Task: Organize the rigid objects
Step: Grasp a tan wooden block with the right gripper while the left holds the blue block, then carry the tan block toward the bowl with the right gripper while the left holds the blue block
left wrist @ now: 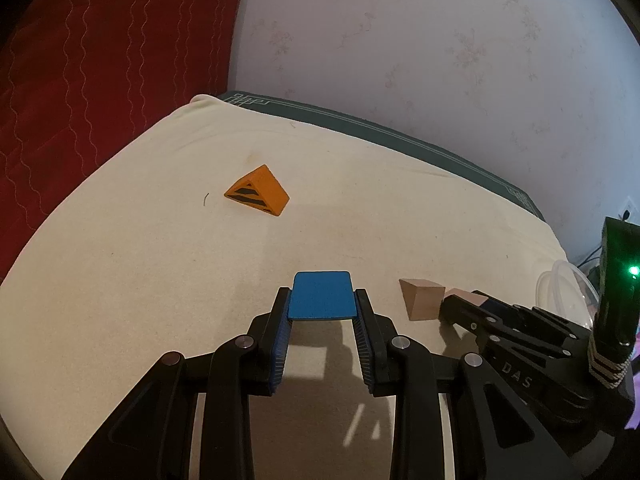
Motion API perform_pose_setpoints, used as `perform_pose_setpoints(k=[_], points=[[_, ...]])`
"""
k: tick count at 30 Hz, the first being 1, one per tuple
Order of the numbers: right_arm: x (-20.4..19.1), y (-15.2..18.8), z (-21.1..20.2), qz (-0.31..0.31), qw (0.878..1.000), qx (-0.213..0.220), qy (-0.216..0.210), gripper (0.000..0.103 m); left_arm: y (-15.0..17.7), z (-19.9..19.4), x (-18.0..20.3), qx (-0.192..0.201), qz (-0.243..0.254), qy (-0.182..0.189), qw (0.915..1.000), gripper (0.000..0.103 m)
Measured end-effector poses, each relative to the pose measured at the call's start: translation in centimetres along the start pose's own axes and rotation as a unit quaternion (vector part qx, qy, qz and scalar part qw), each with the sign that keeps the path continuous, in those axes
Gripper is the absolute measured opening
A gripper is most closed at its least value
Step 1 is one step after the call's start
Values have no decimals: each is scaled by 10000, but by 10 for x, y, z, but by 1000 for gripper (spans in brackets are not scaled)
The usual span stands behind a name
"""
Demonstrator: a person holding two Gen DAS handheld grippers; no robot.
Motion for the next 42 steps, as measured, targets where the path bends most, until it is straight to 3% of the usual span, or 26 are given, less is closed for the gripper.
perform_pose_setpoints(k=[17, 27, 42], points=[[14, 1, -51, 627, 9951, 759, 103, 34, -1, -4, 10, 143, 115, 186, 9997, 31], [67, 0, -96, 1340, 9798, 1360, 592, 34, 2, -2, 18, 137, 236, 189, 9994, 31], [123, 18, -135, 2057, 9538, 1837, 1191, 34, 9, -3, 24, 123, 354, 143, 9992, 31]])
Point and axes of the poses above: each gripper's, at about its wrist camera, not at the fingertips, and z roughly the way its jaws point, x to its right, y to its underside, the point moved 7 cm from there along z, roughly the way its jaws point, and after that the axes turned 3 degrees about z, right-handed, at the moved point
